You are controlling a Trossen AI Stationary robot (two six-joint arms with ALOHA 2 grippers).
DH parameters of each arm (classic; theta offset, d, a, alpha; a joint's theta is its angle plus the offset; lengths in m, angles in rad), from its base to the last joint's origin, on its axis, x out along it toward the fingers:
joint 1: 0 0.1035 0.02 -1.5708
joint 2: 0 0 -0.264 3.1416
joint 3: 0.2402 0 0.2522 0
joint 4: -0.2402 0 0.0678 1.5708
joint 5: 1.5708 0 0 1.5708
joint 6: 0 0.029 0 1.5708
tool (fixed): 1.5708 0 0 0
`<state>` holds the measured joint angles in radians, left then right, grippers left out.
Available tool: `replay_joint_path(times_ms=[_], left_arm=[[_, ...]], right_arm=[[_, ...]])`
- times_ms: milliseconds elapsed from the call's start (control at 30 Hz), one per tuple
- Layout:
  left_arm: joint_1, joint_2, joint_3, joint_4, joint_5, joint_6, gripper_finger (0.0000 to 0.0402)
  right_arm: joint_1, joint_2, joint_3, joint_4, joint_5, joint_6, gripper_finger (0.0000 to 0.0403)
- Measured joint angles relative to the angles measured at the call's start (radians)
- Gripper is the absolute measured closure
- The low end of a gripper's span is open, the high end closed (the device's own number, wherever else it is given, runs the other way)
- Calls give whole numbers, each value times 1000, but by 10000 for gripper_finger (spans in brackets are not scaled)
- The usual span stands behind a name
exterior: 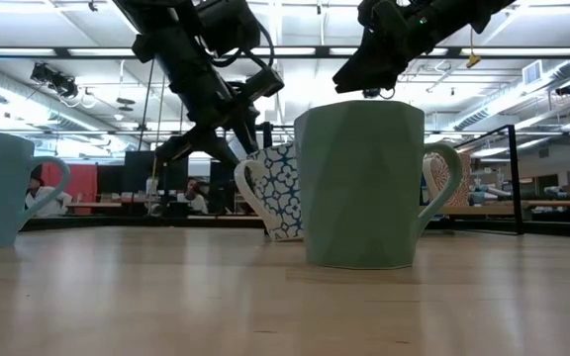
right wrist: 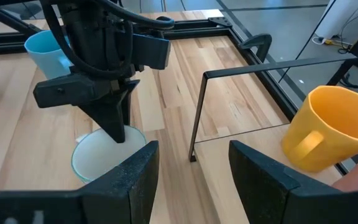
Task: Place coffee mugs
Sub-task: Put the blue and white patterned mug on the shelf
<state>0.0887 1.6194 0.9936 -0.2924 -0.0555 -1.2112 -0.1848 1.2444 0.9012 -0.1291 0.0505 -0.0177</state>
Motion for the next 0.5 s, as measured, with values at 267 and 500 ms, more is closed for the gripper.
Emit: replay_joint_path(times_ms=[267, 500], left_arm=[[0, 0, 0, 40, 0, 1, 267], [0, 0, 0, 60, 0, 4, 251]], right_arm=[[0, 0, 0, 0, 0, 0, 202], [0, 0, 0, 0, 0, 0, 202]])
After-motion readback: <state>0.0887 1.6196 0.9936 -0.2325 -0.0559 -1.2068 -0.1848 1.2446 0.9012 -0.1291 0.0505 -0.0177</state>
